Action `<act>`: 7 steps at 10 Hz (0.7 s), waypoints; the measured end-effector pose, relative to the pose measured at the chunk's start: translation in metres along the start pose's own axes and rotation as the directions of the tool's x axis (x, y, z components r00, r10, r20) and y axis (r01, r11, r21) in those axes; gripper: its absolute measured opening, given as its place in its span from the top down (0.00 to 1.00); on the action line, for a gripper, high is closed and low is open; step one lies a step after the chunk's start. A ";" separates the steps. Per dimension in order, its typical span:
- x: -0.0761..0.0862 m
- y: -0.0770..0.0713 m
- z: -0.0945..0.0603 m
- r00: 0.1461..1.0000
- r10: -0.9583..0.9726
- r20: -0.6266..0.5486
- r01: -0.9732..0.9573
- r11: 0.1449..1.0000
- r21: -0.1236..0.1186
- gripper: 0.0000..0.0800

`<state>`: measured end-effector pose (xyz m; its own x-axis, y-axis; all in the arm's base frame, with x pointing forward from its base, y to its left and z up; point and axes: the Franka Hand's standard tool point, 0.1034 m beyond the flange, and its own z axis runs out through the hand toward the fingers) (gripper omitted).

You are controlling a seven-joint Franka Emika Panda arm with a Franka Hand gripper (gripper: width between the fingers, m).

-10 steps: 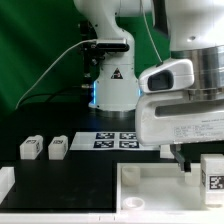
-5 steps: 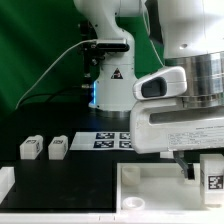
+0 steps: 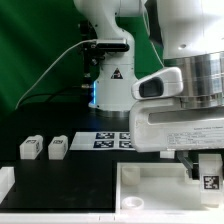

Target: Assemble one leg

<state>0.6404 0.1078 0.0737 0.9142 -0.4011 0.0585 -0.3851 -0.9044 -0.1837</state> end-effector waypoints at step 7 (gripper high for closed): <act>-0.006 0.012 0.001 0.604 0.797 -0.013 -0.793 0.603 0.087 0.63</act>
Offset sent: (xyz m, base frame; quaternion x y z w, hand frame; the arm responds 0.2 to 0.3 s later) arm 0.0073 0.0081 -0.0031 0.0930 -0.0329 0.3806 0.9195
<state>0.6305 0.0994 0.0700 0.2434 -0.9649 -0.0983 -0.9464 -0.2141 -0.2420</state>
